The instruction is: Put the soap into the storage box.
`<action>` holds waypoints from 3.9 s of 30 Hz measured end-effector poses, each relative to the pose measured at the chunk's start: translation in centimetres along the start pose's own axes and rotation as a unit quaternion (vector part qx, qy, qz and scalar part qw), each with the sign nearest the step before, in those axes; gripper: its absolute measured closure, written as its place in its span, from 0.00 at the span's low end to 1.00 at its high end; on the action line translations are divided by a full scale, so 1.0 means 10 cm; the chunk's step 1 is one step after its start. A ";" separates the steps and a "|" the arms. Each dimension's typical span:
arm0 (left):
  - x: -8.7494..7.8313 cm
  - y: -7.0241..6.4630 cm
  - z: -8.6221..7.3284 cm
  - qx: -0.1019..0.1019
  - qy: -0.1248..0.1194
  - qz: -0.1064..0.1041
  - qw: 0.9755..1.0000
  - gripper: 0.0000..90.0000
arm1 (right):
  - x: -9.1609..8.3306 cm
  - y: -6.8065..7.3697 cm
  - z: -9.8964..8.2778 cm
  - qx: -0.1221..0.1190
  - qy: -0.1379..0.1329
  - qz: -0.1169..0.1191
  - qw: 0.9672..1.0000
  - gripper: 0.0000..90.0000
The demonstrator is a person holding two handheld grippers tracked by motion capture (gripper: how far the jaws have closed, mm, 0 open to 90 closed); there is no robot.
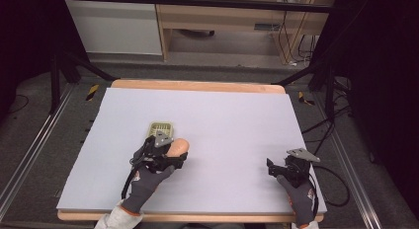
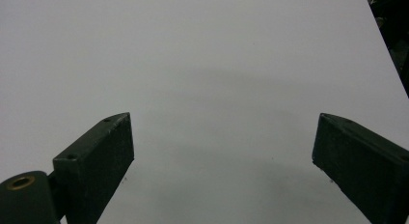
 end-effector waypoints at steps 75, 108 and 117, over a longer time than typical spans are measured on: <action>0.26 1.02 0.04 -0.047 0.015 0.080 0.996 0.35 | 0.01 0.04 0.01 -0.006 -0.003 0.002 1.000 0.09; 0.41 1.08 -0.09 -0.050 0.035 0.093 0.994 0.35 | 0.01 0.05 0.01 -0.007 -0.002 0.004 1.000 0.09; 0.42 1.09 -0.12 -0.055 0.038 0.094 0.993 0.35 | 0.01 0.05 0.01 -0.005 -0.003 0.005 1.000 0.09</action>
Point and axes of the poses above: each handheld gripper's, and its own axes: x roughly forward along the jaws, z roughly out of its top, y roughly to its left, the point moved 10 cm from there along x, roughly forward along the jaws, and after that the axes turned 6 degrees about -z, right-handed, at the moved point
